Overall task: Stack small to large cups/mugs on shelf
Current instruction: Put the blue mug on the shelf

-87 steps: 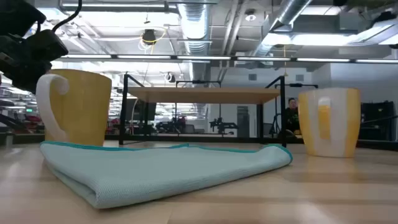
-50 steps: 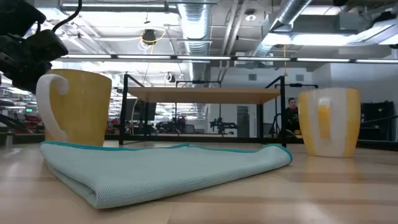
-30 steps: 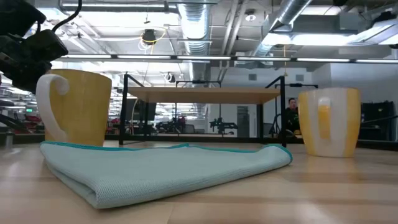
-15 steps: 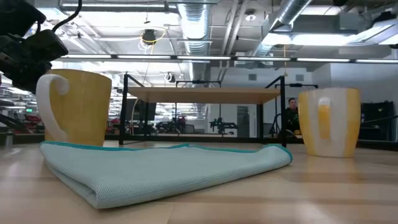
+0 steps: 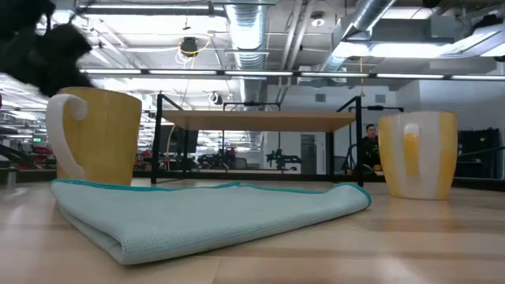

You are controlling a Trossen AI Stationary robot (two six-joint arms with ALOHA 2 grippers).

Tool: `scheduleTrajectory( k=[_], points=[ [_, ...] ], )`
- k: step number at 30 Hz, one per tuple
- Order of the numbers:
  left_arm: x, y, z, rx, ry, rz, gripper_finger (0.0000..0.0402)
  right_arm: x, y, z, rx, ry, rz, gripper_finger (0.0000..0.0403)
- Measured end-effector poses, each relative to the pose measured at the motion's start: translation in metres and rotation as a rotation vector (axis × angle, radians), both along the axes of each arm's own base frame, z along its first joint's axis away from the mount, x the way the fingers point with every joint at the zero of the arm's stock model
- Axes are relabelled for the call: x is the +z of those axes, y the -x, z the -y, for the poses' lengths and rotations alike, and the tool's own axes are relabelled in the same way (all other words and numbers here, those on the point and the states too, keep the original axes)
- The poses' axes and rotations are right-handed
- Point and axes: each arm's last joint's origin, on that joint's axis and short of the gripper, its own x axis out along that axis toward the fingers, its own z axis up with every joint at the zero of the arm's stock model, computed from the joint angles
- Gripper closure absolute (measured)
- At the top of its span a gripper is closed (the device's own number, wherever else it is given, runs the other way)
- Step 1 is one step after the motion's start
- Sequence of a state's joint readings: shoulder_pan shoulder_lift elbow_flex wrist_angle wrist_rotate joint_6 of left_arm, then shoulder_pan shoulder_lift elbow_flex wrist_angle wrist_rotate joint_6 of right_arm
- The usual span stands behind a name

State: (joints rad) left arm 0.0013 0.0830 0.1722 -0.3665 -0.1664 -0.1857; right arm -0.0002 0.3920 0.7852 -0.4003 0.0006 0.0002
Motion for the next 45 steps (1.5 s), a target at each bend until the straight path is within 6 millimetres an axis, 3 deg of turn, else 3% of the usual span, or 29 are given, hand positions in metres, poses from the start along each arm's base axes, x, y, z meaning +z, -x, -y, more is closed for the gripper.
scheduleTrajectory(
  k=[6, 9, 24, 27, 35, 45],
  points=[
    [0.033, -0.004, 0.0, 0.005, 0.031, 0.355, 0.0401, 0.0, 0.0, 0.0, 0.0, 0.0, 0.0, 0.0343],
    [0.043, -0.002, -0.001, 0.029, 0.013, 0.451, 0.0401, 0.0, 0.0, 0.0, 0.0, 0.0, 0.0, 0.0343],
    [0.047, 0.0, -0.006, 0.225, 0.004, 0.498, 0.0401, 0.001, 0.0, 0.0, -0.001, 0.004, 0.007, 0.0343],
    [0.047, 0.0, -0.006, 0.234, -0.004, 0.497, 0.0401, -0.002, 0.002, 0.0, 0.009, 0.071, -0.004, 0.0343],
    [0.047, 0.0, -0.006, 0.234, -0.015, 0.495, 0.0401, -0.029, 0.019, -0.002, 0.071, 0.106, 0.018, 0.0343],
    [0.047, 0.0, -0.007, 0.237, -0.059, 0.48, 0.0401, -0.079, 0.025, 0.002, -0.071, 0.073, 0.132, 0.0343]
  ],
)
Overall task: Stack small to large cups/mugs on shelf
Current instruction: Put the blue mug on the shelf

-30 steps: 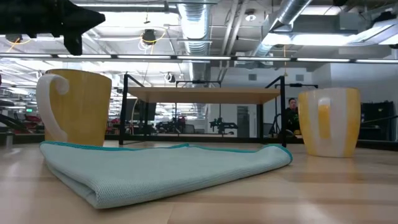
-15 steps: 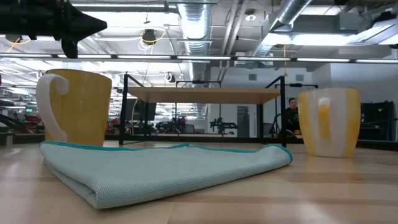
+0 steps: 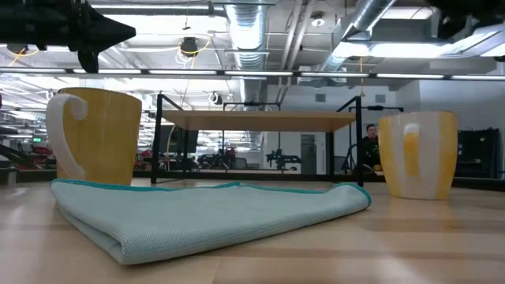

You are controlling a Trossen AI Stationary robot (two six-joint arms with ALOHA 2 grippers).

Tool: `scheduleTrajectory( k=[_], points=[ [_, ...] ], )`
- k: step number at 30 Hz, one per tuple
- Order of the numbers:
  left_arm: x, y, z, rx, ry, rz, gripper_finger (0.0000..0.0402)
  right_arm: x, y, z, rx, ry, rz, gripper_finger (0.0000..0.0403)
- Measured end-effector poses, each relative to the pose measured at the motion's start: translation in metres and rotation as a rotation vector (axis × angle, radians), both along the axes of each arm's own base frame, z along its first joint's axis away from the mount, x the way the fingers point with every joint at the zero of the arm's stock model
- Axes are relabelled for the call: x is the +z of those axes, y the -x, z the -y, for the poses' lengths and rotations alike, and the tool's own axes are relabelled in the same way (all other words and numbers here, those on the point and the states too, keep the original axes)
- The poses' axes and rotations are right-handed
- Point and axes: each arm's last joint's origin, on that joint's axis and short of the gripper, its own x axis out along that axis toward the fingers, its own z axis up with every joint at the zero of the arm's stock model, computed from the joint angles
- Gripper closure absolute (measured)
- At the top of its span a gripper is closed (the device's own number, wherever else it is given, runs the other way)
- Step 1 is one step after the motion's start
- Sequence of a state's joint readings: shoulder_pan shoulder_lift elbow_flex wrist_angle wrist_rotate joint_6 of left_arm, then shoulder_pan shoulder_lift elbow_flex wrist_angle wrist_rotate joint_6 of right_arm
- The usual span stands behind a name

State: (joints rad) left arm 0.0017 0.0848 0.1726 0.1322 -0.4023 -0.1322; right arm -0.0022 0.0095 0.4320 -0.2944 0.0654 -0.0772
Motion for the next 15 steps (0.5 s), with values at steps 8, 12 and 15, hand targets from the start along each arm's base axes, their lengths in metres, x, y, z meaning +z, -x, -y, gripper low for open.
scheduleTrajectory(
  k=[8, 12, 15],
  points=[
    [-0.002, 0.0, 0.0, 0.014, -0.051, -0.048, 0.0401, -0.032, -0.019, 0.001, -0.016, -0.057, -0.092, 0.0343],
    [-0.005, -0.001, 0.0, 0.018, -0.077, -0.095, 0.0401, -0.043, -0.025, 0.002, -0.044, -0.073, -0.071, 0.0343],
    [-0.009, -0.001, 0.0, 0.01, -0.048, -0.118, 0.0401, -0.05, -0.028, 0.002, -0.064, -0.076, -0.042, 0.0343]
  ],
)
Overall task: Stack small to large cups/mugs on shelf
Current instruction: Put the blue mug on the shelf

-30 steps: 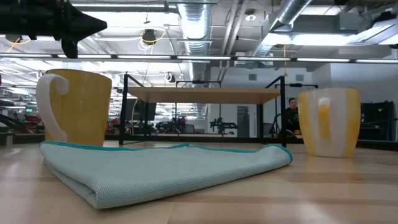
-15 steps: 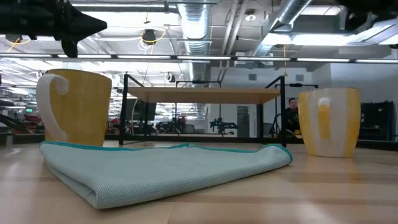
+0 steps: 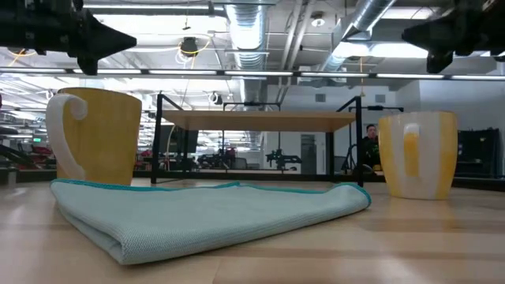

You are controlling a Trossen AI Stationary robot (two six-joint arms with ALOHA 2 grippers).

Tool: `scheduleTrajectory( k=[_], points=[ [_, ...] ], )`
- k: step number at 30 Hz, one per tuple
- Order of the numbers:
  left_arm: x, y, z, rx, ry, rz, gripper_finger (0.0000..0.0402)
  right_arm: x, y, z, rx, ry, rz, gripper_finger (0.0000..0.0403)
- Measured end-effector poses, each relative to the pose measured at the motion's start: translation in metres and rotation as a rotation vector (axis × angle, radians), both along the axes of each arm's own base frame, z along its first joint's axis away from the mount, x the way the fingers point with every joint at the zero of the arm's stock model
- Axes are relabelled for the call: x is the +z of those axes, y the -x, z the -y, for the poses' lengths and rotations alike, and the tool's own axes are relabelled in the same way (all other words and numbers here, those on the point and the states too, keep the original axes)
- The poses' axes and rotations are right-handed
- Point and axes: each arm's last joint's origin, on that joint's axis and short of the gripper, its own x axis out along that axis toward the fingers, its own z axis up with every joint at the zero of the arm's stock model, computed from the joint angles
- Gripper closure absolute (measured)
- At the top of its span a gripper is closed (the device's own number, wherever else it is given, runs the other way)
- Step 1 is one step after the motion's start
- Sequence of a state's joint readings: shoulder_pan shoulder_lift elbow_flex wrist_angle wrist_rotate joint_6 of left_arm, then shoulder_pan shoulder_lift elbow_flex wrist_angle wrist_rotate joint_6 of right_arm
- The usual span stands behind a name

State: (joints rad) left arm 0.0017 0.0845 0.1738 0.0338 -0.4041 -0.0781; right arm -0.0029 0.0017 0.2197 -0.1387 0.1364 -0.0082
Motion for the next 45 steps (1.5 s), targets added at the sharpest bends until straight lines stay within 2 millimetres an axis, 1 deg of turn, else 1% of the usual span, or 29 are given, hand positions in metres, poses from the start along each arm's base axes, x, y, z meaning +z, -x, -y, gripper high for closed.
scheduleTrajectory(
  k=[4, 9, 20, 29, 32, 38, 41, 45],
  points=[
    [-0.003, -0.001, 0.001, -0.043, -0.02, -0.036, 0.0401, -0.003, -0.003, 0.0, 0.0, 0.0, 0.035, 0.0343],
    [-0.003, -0.001, 0.002, -0.056, -0.033, -0.039, 0.0401, -0.013, -0.006, 0.0, 0.001, -0.018, 0.013, 0.0343],
    [-0.003, -0.001, 0.002, -0.062, 0.03, -0.014, 0.0401, -0.012, -0.006, 0.0, 0.021, -0.189, 0.044, 0.0343],
    [-0.003, -0.001, 0.002, -0.061, 0.024, -0.018, 0.0401, -0.014, -0.007, 0.0, 0.017, -0.178, 0.028, 0.0343],
    [-0.005, -0.001, 0.001, -0.042, 0.002, -0.049, 0.0401, -0.014, -0.006, 0.001, -0.008, -0.136, 0.026, 0.0343],
    [-0.009, -0.001, 0.001, -0.021, -0.013, -0.096, 0.0401, -0.013, -0.006, 0.001, -0.037, -0.133, 0.03, 0.0343],
    [-0.009, -0.001, 0.001, -0.02, -0.029, -0.104, 0.0401, -0.013, -0.006, 0.002, -0.061, -0.137, 0.033, 0.0343],
    [-0.009, -0.001, 0.001, -0.02, -0.032, -0.105, 0.0401, -0.013, -0.006, 0.003, -0.079, -0.196, 0.046, 0.0343]
  ],
)
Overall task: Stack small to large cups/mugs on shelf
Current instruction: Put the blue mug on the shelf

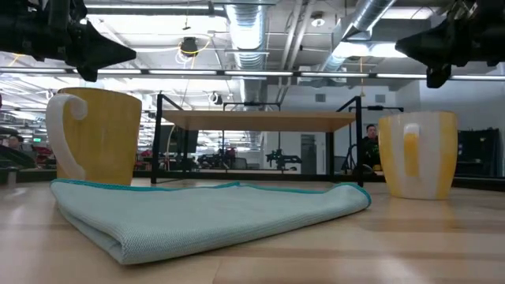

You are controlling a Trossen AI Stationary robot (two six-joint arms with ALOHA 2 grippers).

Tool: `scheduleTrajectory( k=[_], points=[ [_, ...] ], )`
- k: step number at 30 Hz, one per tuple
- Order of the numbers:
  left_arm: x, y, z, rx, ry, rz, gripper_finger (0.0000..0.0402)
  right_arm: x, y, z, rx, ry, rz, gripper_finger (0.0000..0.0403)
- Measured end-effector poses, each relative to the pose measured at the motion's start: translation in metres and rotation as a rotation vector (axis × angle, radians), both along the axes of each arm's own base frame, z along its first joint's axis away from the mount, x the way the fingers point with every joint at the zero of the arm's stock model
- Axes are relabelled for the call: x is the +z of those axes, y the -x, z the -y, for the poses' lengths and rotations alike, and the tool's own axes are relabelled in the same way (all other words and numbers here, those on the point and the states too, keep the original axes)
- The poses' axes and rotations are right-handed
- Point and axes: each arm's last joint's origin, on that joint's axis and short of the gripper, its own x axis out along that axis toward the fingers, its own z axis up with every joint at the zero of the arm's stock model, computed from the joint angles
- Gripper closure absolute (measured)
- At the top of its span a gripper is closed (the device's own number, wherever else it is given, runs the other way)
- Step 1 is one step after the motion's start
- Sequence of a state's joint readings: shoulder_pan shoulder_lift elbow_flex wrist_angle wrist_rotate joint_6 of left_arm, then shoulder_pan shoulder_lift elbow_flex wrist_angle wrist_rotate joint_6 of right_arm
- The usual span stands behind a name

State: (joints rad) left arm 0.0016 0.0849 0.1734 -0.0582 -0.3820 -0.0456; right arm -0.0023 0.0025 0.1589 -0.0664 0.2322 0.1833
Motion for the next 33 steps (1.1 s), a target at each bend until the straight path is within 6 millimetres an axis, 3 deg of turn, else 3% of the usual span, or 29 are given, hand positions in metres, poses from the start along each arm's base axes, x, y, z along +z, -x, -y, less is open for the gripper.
scheduleTrajectory(
  k=[5, 11, 19, 27, 33],
  points=[
    [0.0, 0.0, 0.0, 0.0, -0.005, -0.002, 0.0401, 0.003, 0.0, 0.001, -0.017, -0.038, 0.039, 0.0343],
    [0.0, 0.0, 0.0, 0.0, -0.014, -0.002, 0.0401, 0.021, 0.001, 0.004, -0.102, 0.101, 0.168, 0.0343],
    [0.0, 0.0, 0.0, 0.0, -0.015, -0.002, 0.0401, 0.049, -0.009, 0.005, -0.124, 0.202, 0.043, 0.0343],
    [0.0, 0.0, 0.0, 0.0, -0.015, -0.002, 0.0401, 0.098, -0.033, 0.006, -0.092, 0.195, -0.235, 0.0343],
    [0.0, 0.0, 0.0, 0.0, -0.015, -0.002, 0.0401, 0.145, -0.052, 0.006, -0.065, 0.174, -0.301, 0.0343]
  ],
)
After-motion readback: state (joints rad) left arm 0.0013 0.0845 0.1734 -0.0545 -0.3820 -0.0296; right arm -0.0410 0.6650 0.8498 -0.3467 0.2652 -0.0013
